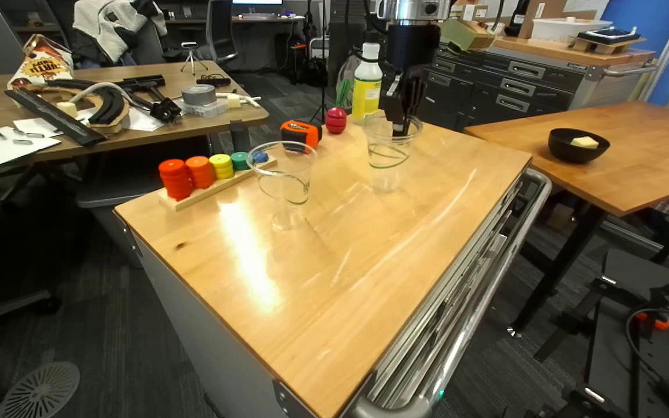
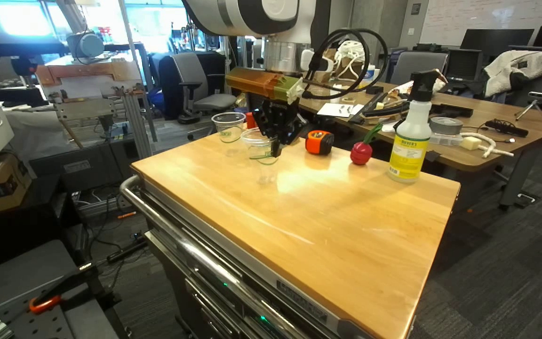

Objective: Stack all three clear cups together

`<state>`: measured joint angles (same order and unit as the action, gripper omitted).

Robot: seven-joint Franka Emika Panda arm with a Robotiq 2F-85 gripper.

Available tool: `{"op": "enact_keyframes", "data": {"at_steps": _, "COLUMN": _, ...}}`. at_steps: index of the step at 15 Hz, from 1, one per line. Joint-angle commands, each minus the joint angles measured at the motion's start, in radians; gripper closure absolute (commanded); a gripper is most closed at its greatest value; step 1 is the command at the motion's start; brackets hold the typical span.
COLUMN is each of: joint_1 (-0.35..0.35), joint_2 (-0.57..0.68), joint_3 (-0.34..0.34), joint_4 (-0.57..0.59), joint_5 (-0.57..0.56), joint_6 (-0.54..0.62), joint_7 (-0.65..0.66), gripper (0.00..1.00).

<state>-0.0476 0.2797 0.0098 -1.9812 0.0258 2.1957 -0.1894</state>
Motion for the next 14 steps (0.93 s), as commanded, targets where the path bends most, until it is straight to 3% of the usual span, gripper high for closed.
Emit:
{"op": "enact_keyframes", "data": {"at_steps": 1, "joint_1": 0.005, "joint_2": -0.046, "joint_3": 0.006, "joint_4": 0.061, "joint_5": 0.037, "joint_6": -0.095, "joint_7": 0.041, "gripper": 0.99}}
{"op": "enact_keyframes", "data": {"at_steps": 8, "joint_1": 0.05, "joint_2": -0.061, "joint_3": 0.044, "joint_4": 0.21, "joint_5": 0.113, "joint_6": -0.159, "joint_7": 0.089, "gripper": 0.99}}
{"op": "enact_keyframes", "data": {"at_steps": 14, "joint_1": 0.106, "joint_2": -0.052, "joint_3": 0.081, "joint_4": 0.251, "joint_5": 0.117, "joint_6": -0.142, "joint_7": 0.122, "gripper": 0.99}}
